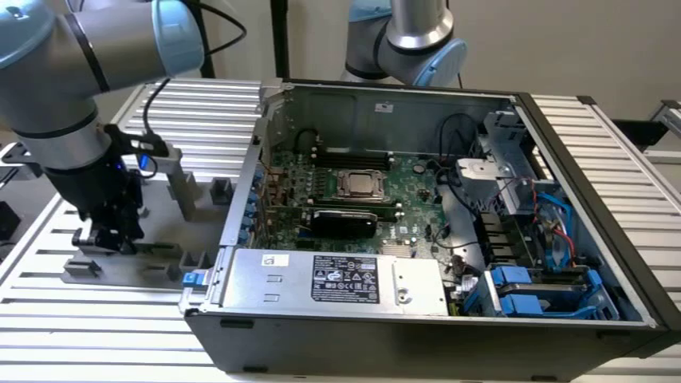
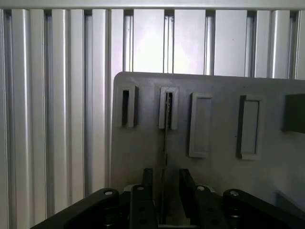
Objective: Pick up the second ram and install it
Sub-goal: 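Pick up the second ram and move it above second insertion slot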
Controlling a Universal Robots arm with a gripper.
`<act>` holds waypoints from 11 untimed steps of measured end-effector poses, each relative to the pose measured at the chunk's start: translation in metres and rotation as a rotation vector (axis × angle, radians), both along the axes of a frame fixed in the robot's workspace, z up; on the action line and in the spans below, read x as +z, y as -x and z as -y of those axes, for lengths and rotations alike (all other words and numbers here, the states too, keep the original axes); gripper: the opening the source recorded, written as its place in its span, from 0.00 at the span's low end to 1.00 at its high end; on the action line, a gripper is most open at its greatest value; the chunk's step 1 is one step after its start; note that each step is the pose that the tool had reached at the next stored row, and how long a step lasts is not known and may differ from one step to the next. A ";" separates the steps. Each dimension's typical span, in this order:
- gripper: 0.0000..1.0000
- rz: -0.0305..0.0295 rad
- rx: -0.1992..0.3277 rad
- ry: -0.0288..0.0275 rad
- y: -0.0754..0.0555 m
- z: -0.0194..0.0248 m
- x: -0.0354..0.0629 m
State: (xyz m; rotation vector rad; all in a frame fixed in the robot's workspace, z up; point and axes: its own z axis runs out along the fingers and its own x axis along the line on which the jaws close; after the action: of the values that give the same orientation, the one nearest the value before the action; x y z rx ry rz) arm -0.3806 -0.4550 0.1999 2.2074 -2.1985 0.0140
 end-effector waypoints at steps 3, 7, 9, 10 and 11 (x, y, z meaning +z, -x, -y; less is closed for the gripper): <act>1.00 -0.0001 0.000 0.0001 0.000 0.0000 -0.0020; 1.00 -0.0001 0.000 0.0001 0.000 0.0000 -0.0051; 1.00 -0.0002 0.000 0.0002 0.000 0.0001 -0.0057; 1.00 -0.0002 0.000 0.0001 0.000 0.0000 -0.0058; 1.00 -0.0001 0.000 0.0001 0.000 0.0000 -0.0060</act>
State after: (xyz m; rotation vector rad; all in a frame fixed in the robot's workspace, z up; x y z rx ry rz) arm -0.3802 -0.4550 0.1939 2.2073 -2.1984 0.0140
